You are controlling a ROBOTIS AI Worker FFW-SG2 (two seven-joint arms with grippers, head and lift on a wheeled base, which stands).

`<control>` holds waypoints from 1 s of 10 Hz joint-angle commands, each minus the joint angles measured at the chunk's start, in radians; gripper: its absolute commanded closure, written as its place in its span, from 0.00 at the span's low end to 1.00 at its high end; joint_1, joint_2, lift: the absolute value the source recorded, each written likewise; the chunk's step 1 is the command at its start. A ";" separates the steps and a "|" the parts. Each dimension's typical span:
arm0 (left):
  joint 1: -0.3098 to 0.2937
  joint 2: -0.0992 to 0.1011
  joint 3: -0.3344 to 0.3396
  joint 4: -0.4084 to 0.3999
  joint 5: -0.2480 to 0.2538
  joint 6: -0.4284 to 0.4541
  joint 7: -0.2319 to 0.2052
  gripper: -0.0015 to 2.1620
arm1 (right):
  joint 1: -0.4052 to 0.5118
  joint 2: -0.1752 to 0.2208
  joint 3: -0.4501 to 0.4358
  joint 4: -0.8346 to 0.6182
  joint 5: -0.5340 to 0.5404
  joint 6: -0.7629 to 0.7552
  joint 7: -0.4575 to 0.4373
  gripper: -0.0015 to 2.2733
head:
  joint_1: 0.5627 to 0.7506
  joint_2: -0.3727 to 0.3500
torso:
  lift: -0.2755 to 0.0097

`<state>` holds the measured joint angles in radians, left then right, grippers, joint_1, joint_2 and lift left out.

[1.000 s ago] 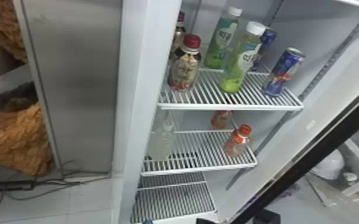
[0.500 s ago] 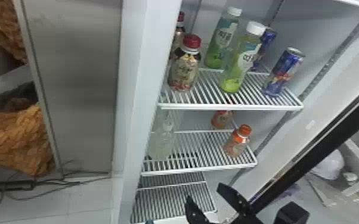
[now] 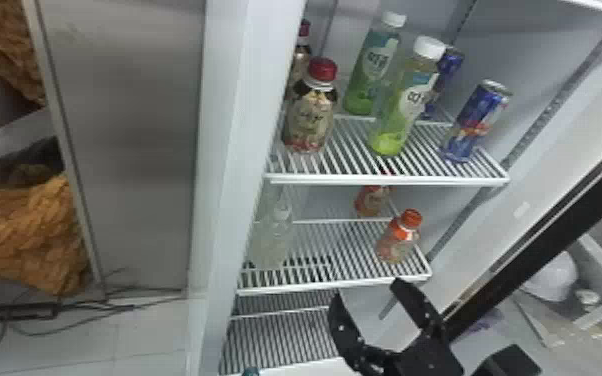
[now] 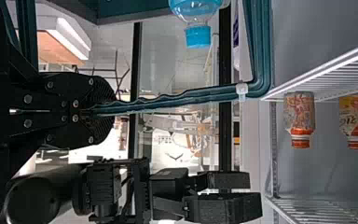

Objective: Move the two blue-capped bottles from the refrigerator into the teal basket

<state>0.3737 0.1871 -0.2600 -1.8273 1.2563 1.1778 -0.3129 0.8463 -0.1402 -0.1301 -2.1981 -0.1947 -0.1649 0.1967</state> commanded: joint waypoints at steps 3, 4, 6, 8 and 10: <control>-0.003 0.002 -0.007 0.000 0.000 0.000 0.000 0.53 | -0.073 0.025 0.000 0.140 0.066 -0.218 -0.049 0.04 | 0.70 0.03 | 0.48; -0.003 0.002 -0.005 -0.002 0.000 0.000 0.000 0.53 | -0.076 0.027 0.000 0.148 0.066 -0.228 -0.056 0.04 | 0.70 0.03 | 0.48; -0.003 0.002 -0.007 0.000 0.002 0.000 0.000 0.53 | -0.076 0.030 0.000 0.150 0.064 -0.228 -0.060 0.04 | 0.70 0.03 | 0.48; -0.003 0.002 -0.007 0.000 0.002 0.000 0.000 0.53 | -0.078 0.030 0.000 0.155 0.061 -0.228 -0.063 0.04 | 0.70 0.03 | 0.48; -0.006 0.002 -0.007 0.000 0.002 0.000 0.000 0.53 | -0.083 0.031 0.001 0.160 0.058 -0.228 -0.063 0.04 | 0.70 0.03 | 0.48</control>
<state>0.3682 0.1887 -0.2669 -1.8273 1.2579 1.1780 -0.3124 0.7653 -0.1091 -0.1298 -2.0394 -0.1360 -0.3928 0.1334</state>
